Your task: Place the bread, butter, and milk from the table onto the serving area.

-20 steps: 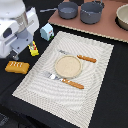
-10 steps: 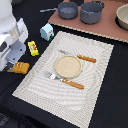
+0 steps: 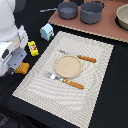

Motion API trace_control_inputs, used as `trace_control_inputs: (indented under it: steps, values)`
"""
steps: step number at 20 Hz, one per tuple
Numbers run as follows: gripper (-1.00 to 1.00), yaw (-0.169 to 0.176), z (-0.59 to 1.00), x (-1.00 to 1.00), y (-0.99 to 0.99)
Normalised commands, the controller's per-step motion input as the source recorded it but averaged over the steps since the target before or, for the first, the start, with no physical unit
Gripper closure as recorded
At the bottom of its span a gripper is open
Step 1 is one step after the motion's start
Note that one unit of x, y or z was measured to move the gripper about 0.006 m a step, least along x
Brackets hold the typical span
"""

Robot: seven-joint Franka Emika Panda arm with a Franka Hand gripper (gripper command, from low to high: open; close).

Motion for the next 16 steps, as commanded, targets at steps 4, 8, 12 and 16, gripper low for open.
trace_control_inputs:
  steps: [4,8,12,16]
  values:
    - [1.00,0.000,-0.15,0.00,-0.08]
    - [1.00,0.000,-0.08,0.01,-0.05]
    - [1.00,0.000,-0.08,0.00,-0.03]
    - [1.00,0.000,-0.14,0.03,-0.01]
